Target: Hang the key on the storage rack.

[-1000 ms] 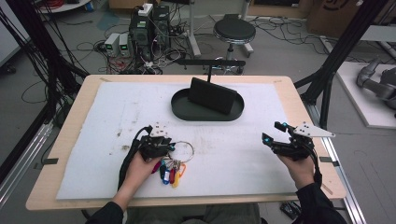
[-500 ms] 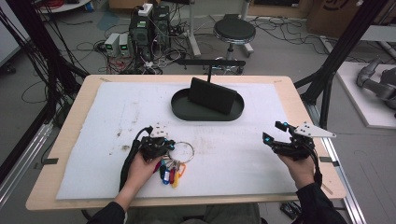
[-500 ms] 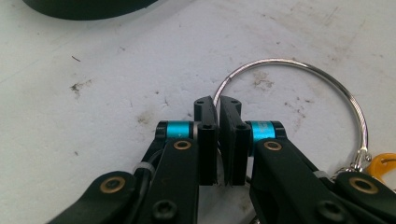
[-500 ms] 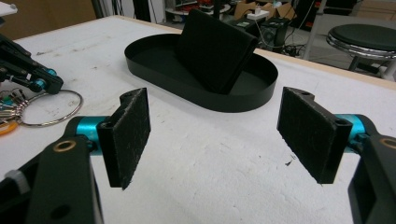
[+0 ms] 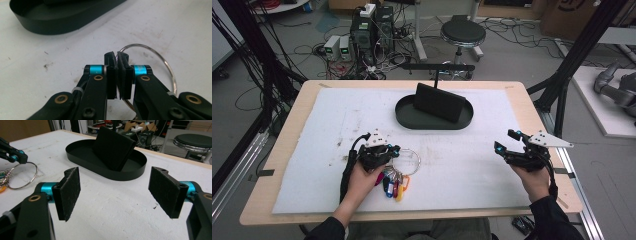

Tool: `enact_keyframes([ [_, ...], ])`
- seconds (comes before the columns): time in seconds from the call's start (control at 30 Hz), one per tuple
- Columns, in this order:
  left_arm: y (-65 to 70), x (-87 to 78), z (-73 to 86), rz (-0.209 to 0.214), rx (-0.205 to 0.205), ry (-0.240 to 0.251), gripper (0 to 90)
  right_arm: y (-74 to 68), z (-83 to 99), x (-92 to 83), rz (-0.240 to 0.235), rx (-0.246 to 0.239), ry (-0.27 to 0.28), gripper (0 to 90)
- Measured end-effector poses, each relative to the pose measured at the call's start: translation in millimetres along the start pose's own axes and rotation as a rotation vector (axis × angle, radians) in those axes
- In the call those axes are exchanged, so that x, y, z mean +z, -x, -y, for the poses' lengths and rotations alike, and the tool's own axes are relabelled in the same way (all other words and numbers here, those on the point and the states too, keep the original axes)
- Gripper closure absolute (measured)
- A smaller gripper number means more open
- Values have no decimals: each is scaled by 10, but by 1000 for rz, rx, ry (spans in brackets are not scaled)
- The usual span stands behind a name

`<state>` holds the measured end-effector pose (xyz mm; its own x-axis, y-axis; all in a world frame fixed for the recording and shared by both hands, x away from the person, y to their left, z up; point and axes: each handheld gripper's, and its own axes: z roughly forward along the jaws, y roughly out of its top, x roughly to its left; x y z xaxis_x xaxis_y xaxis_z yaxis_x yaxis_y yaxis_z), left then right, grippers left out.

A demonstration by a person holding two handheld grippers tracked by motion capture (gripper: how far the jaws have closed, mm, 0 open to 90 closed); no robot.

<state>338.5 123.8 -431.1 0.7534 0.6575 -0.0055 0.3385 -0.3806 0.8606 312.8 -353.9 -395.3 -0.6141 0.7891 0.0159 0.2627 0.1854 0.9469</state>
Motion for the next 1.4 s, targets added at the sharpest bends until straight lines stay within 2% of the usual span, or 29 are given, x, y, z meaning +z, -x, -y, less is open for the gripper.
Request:
enact_keyframes([
  [0.3,102,-173,-137,-19,51,115,863,4,0,-7,2,-4,4,259],
  [0.53,207,-209,-167,5,97,140,863,-5,-2,-7,-1,-5,4,259],
  [0.7,240,-208,-174,26,105,147,863,-2,0,-10,-2,-7,5,259],
  [0.93,231,-193,-161,68,89,152,858,4,1,-15,0,-9,4,259],
  [1.07,222,-181,-152,77,84,147,855,0,1,-11,-4,-9,3,259],
  [1.27,209,-125,-118,104,77,104,822,1,2,-13,-6,-9,2,259],
  [1.4,210,-109,-114,114,77,99,829,1,2,-19,-3,-6,1,259],
])
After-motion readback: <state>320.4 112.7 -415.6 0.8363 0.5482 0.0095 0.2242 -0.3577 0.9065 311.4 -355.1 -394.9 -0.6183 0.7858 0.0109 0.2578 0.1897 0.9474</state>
